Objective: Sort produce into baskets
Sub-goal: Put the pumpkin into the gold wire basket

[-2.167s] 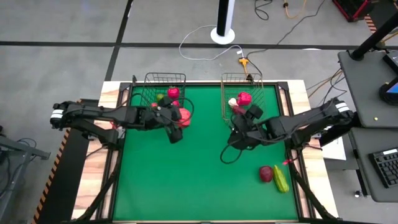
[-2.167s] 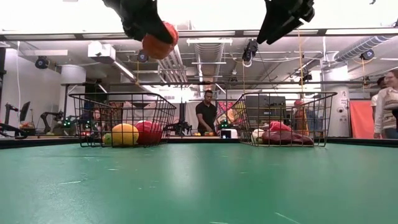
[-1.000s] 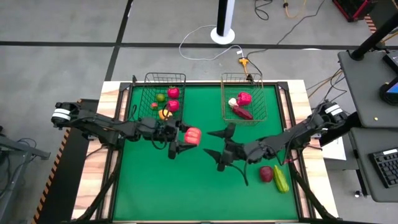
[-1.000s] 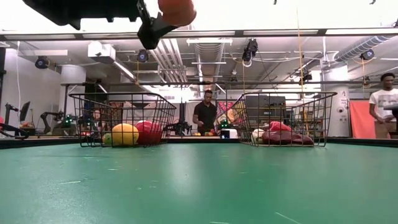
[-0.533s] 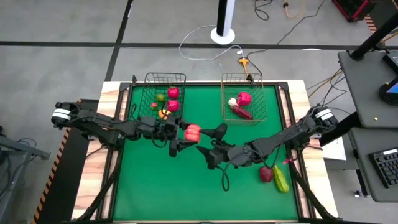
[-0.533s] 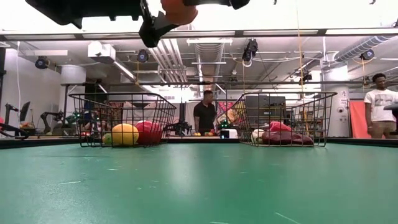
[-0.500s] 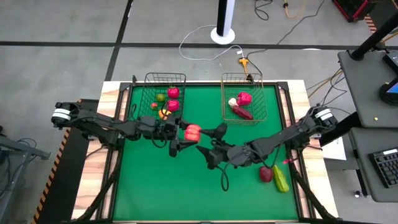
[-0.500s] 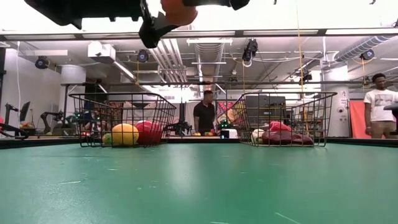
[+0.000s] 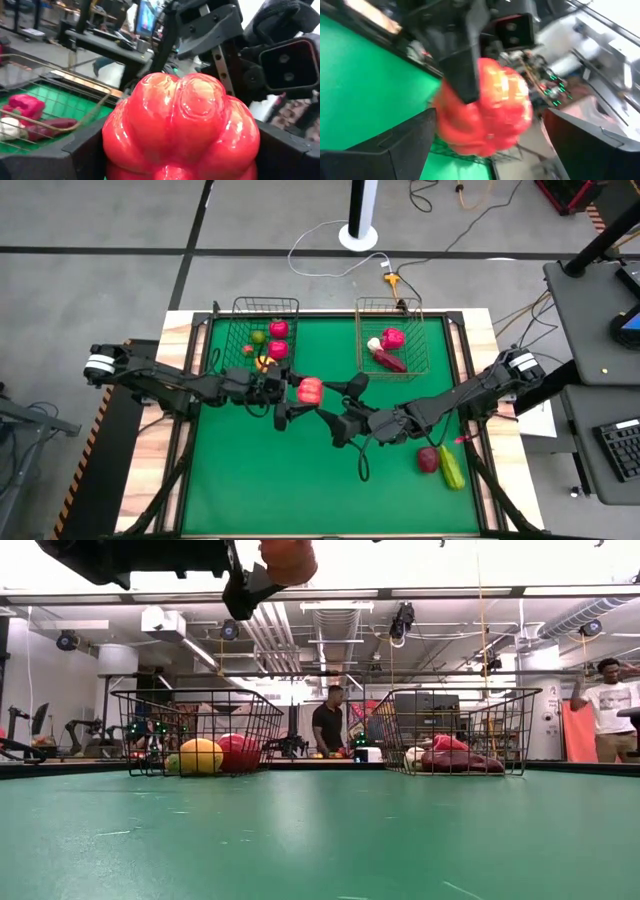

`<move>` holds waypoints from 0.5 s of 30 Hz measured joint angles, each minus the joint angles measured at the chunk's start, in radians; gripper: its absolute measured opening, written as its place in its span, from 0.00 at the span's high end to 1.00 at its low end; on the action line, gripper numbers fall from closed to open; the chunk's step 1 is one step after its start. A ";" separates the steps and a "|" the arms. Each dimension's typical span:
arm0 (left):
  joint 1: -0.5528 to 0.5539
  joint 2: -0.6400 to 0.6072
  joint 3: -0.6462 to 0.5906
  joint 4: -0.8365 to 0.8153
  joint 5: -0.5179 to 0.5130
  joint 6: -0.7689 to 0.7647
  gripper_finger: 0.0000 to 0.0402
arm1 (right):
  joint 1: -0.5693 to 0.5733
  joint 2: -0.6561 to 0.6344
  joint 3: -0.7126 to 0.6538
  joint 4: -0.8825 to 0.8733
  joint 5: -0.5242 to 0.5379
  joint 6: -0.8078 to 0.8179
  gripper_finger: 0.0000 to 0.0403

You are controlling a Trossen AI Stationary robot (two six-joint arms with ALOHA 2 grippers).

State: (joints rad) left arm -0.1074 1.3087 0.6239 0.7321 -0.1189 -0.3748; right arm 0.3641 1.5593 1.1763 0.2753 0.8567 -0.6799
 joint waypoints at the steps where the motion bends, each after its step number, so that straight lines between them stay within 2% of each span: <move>1: -0.001 0.000 0.000 0.000 0.009 0.000 0.12 | -0.002 0.000 0.000 -0.009 -0.021 -0.002 0.11; 4: -0.001 0.000 0.000 0.006 0.059 -0.001 0.12 | -0.012 0.001 0.000 -0.016 -0.111 0.002 0.11; 7: 0.001 0.000 0.000 0.004 0.105 -0.001 0.12 | -0.027 0.001 -0.001 -0.015 -0.134 0.012 0.11; 10: 0.001 0.000 0.000 -0.007 0.127 -0.001 0.12 | -0.039 0.001 -0.001 -0.018 -0.167 0.019 0.11; 15: -0.001 -0.001 0.000 -0.032 0.148 0.010 0.12 | -0.049 0.001 0.001 -0.010 -0.297 0.007 0.11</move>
State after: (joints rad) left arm -0.1089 1.3075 0.6243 0.7004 0.0291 -0.3649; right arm 0.3148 1.5604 1.1769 0.2654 0.5601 -0.6734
